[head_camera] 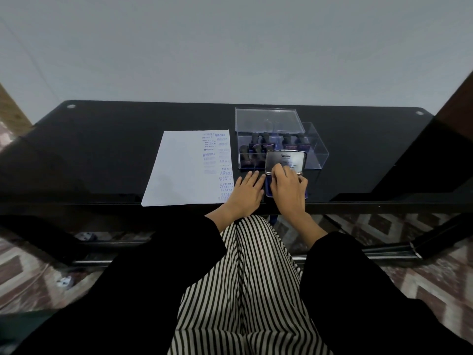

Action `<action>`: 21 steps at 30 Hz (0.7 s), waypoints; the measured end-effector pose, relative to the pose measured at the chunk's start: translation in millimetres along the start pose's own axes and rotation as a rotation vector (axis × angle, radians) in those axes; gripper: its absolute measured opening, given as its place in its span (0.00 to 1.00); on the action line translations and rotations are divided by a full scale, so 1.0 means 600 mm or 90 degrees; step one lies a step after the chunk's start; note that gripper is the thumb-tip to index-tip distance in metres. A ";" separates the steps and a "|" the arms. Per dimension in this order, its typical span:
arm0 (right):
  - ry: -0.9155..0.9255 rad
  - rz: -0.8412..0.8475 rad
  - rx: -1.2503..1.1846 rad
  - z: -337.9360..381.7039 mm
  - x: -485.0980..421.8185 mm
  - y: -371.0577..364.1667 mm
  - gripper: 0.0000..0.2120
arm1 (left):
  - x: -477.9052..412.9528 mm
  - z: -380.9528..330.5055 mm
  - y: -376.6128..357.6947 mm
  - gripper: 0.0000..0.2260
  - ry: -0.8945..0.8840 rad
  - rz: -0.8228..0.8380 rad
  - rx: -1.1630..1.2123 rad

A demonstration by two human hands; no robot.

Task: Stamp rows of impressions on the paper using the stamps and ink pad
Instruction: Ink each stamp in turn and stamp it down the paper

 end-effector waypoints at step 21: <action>0.090 0.189 -0.086 0.203 -0.085 0.046 0.14 | 0.074 0.180 0.185 0.15 0.131 -0.207 0.073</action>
Point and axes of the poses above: each hand's wrist, its own x-axis away from the middle knuckle, its own y-axis out of the back of the hand, z = x × y, the point moved 3 cm from there along -x, towards the middle knuckle, and after that the axes turned 14 degrees about -y, right-handed, at the moved point
